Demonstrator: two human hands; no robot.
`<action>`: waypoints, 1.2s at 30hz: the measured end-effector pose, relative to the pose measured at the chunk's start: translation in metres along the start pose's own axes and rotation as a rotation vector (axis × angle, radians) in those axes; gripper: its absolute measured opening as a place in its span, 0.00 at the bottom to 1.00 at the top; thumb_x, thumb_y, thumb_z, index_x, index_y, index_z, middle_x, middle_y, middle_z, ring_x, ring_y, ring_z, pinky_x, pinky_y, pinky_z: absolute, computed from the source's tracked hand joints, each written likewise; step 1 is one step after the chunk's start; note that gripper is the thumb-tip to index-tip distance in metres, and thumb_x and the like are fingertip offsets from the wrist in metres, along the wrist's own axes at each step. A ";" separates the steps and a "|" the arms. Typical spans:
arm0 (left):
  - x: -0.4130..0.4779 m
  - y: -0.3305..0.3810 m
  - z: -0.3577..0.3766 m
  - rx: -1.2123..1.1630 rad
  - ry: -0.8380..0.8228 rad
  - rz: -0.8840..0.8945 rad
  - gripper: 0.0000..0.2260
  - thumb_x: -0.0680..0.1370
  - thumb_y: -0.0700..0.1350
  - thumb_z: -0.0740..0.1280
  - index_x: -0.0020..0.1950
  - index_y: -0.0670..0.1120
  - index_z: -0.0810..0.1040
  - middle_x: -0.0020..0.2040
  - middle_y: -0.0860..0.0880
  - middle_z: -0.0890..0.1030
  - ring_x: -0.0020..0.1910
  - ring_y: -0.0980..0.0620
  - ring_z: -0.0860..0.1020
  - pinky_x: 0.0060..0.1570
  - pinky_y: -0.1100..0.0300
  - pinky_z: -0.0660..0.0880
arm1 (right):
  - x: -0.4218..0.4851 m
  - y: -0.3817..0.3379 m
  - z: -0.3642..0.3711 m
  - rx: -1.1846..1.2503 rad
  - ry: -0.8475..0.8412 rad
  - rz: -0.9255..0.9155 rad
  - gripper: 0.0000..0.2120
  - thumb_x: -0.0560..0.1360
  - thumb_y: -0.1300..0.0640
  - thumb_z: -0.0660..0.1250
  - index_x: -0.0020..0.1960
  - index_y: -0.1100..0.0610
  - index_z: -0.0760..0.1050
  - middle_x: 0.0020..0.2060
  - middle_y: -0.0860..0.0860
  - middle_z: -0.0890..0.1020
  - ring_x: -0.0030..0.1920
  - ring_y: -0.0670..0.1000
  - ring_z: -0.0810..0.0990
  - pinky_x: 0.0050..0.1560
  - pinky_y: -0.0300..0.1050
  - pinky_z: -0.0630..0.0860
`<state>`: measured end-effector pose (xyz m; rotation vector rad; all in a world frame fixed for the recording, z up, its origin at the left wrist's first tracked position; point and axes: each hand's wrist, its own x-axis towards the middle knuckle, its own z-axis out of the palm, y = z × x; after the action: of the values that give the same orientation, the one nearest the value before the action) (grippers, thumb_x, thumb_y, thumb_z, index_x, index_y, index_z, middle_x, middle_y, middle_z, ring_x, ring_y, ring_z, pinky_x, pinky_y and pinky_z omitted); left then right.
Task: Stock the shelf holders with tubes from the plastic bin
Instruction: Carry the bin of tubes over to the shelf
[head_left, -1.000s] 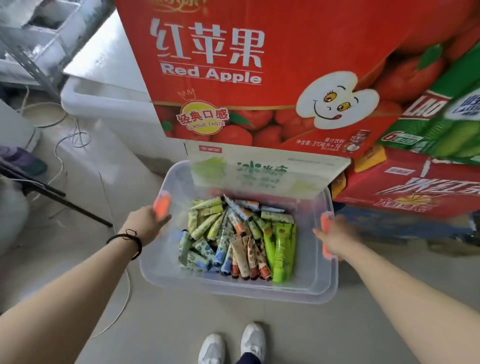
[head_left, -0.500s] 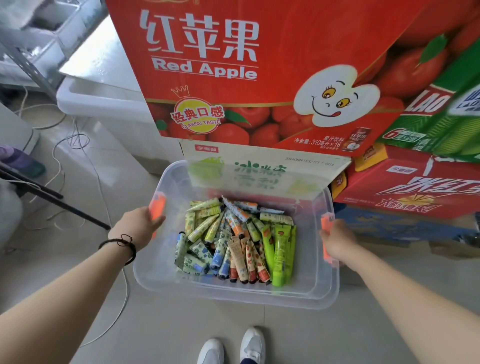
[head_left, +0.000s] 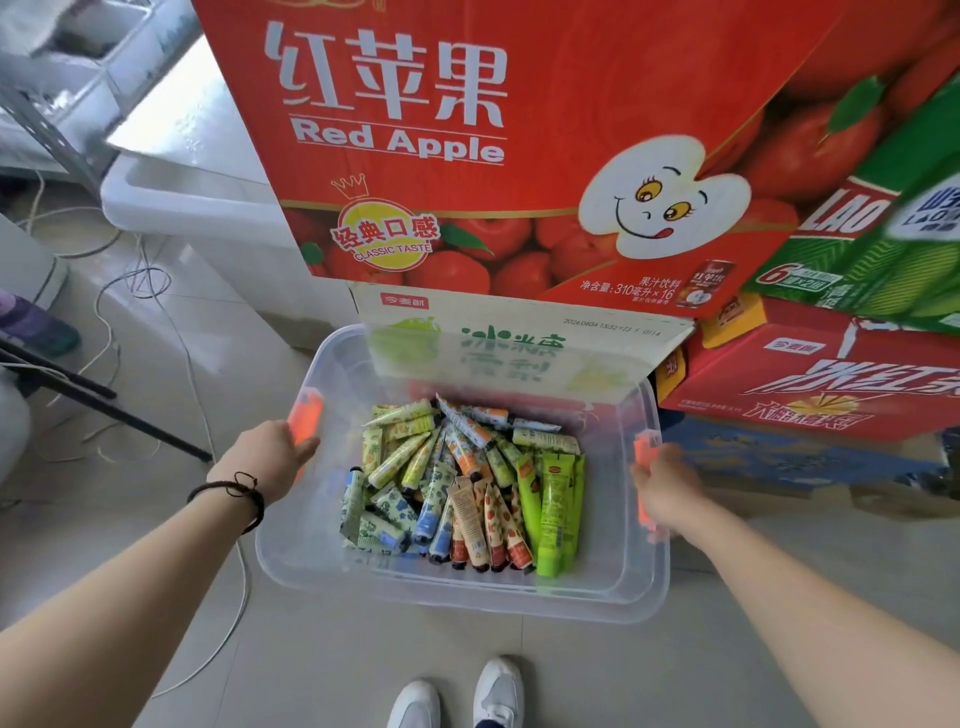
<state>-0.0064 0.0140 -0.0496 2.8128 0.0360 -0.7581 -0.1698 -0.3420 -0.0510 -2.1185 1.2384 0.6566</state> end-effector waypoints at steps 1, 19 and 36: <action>0.000 0.001 0.000 -0.004 -0.003 0.001 0.15 0.79 0.50 0.61 0.39 0.40 0.72 0.36 0.42 0.78 0.35 0.43 0.76 0.37 0.57 0.70 | 0.001 0.000 0.000 -0.001 -0.002 0.003 0.15 0.83 0.55 0.52 0.63 0.66 0.61 0.36 0.55 0.70 0.31 0.53 0.74 0.24 0.46 0.71; -0.019 -0.004 -0.022 0.032 -0.074 0.006 0.17 0.78 0.51 0.63 0.33 0.43 0.73 0.31 0.46 0.76 0.34 0.46 0.75 0.36 0.59 0.69 | -0.010 0.003 -0.010 -0.055 -0.014 0.001 0.16 0.81 0.52 0.56 0.63 0.63 0.65 0.57 0.61 0.76 0.55 0.62 0.78 0.53 0.61 0.78; -0.107 0.016 -0.135 0.016 -0.019 0.071 0.16 0.74 0.51 0.67 0.33 0.40 0.81 0.31 0.44 0.78 0.32 0.46 0.76 0.30 0.61 0.68 | -0.126 -0.001 -0.100 -0.004 0.132 -0.087 0.14 0.80 0.51 0.59 0.59 0.60 0.69 0.50 0.58 0.76 0.49 0.59 0.79 0.48 0.53 0.80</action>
<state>-0.0312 0.0324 0.1210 2.8052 -0.0731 -0.7723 -0.2130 -0.3367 0.1037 -2.2353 1.2071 0.4891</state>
